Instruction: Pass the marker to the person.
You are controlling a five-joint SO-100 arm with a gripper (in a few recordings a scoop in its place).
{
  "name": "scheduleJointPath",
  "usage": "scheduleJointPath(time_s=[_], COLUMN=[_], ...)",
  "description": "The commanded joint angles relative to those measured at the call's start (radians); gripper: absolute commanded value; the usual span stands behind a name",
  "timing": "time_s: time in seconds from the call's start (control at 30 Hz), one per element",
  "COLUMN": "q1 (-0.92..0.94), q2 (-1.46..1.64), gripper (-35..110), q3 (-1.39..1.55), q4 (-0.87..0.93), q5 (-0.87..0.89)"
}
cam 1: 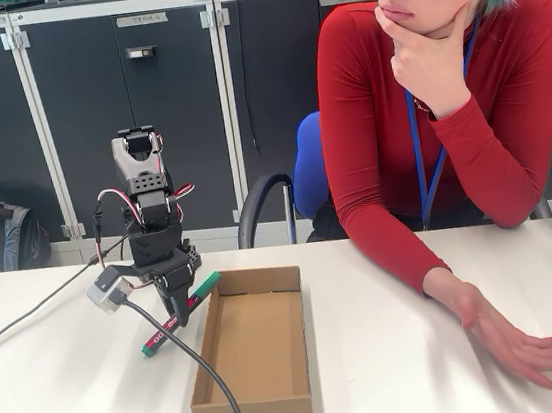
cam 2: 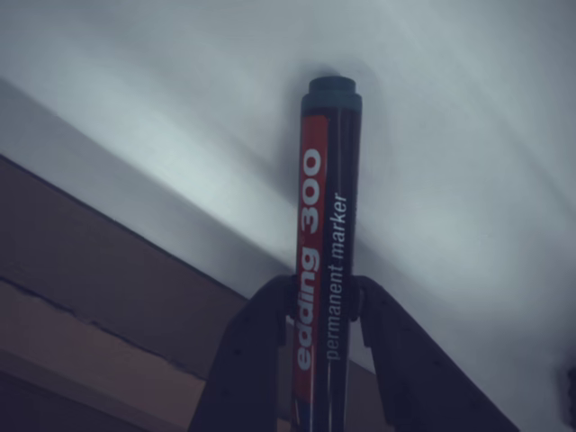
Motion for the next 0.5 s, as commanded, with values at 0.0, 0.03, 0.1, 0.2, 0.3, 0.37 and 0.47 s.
scheduleJointPath(time_s=[0.0,0.03,0.1,0.2,0.3,0.37,0.47], q1=[-0.009,-0.014,-0.025,-0.041,-0.058,-0.069,-0.077], q2=[0.023,0.032,0.051,0.067,0.077,0.098,0.135], gripper=[-5,-5,-5,-5,-5,-5,-5], q3=[-0.044,-0.054,-0.081,-0.150,-0.238,-0.285,-0.354], q4=[0.020,0.031,0.061,0.140,0.225,0.273,0.345], q5=[0.009,0.014,0.028,0.054,0.083,0.086,0.080])
